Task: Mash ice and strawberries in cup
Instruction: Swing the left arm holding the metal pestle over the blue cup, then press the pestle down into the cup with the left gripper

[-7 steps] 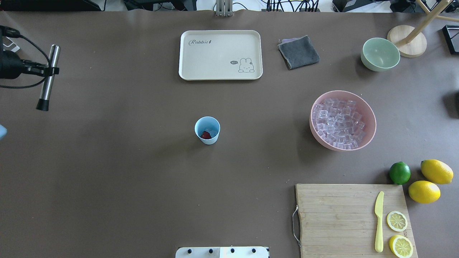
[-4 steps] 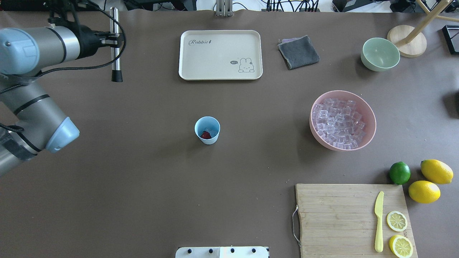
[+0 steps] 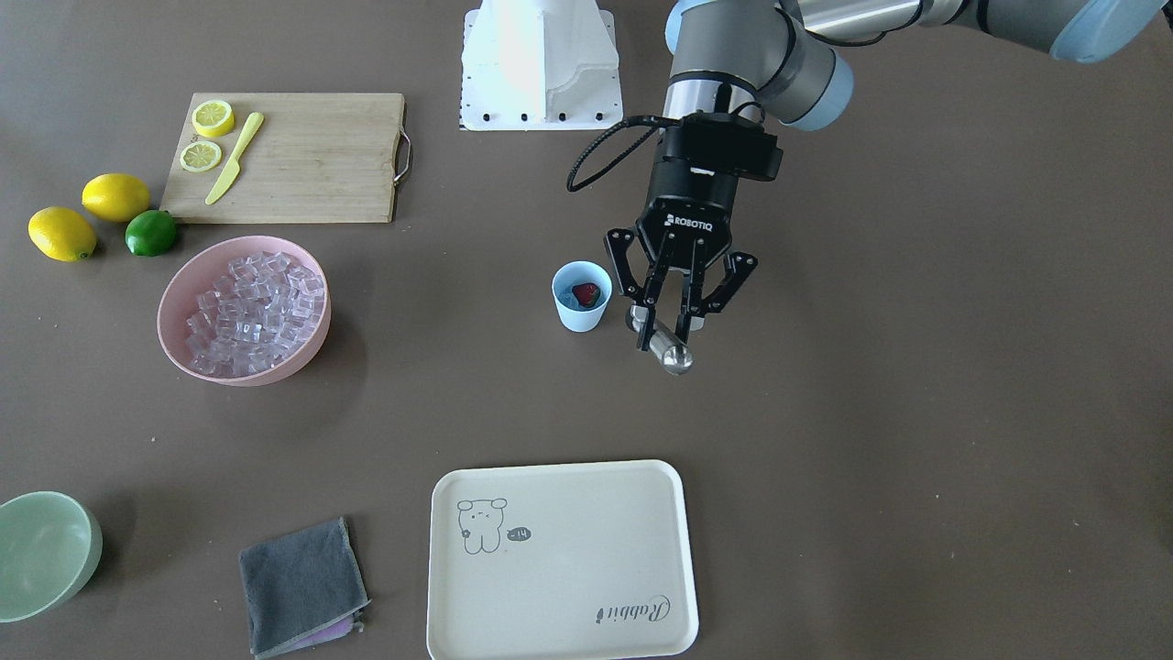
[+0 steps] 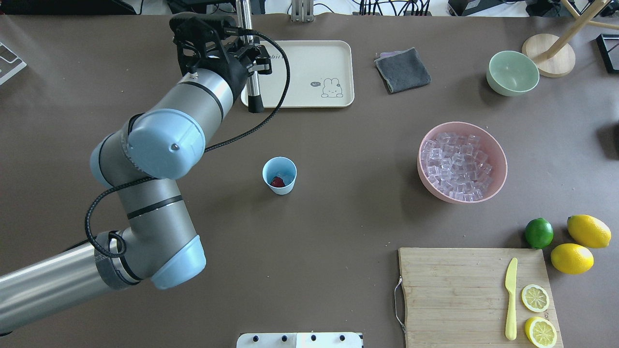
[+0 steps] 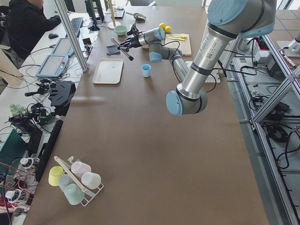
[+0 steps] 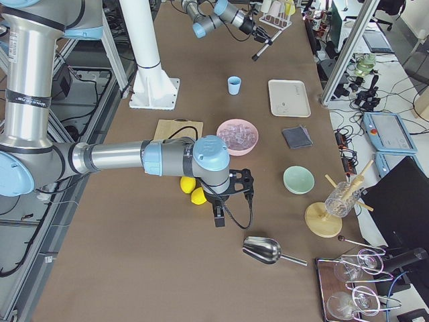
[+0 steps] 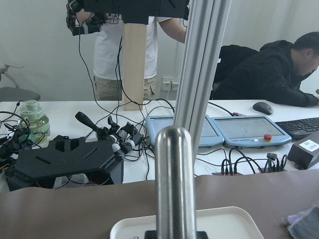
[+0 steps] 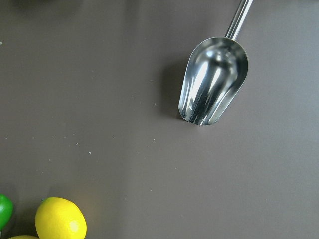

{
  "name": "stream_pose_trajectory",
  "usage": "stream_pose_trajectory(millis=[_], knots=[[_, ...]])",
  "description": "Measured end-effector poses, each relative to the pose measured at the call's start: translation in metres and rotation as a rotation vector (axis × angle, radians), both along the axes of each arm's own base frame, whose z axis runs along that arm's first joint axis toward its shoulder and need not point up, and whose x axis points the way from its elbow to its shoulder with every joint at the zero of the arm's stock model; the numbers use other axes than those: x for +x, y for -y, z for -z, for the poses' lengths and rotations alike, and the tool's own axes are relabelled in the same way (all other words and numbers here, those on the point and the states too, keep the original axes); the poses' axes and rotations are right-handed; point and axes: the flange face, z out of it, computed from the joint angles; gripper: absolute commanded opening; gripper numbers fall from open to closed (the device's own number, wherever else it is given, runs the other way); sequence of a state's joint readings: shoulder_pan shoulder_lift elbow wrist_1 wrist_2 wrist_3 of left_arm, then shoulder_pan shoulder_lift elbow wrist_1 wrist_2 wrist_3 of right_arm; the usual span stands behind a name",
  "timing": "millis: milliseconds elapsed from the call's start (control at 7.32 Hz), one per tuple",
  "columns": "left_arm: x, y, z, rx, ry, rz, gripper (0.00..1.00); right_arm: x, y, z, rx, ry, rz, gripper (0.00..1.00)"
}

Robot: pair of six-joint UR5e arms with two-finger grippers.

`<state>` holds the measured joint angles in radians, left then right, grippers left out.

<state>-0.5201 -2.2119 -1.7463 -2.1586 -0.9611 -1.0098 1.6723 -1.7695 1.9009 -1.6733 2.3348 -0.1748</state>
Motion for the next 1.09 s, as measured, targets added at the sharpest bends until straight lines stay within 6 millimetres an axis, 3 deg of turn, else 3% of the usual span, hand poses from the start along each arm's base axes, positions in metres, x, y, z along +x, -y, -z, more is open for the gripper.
stream_pose_trajectory(millis=[137,410,820,1094], knots=[[0.023,-0.028,0.006,0.014,-0.009,0.030,0.29,0.000,0.000,0.000,0.000,0.000,0.000,0.99],[0.065,-0.070,-0.014,0.019,0.017,0.055,0.29,0.000,0.000,-0.001,-0.001,-0.001,0.000,0.99],[0.104,-0.094,-0.056,0.022,0.007,0.071,0.29,0.000,-0.001,-0.003,-0.006,-0.001,0.000,0.99],[0.121,-0.100,-0.074,0.015,0.000,0.080,0.29,0.000,-0.001,-0.003,-0.007,-0.001,0.000,0.99]])
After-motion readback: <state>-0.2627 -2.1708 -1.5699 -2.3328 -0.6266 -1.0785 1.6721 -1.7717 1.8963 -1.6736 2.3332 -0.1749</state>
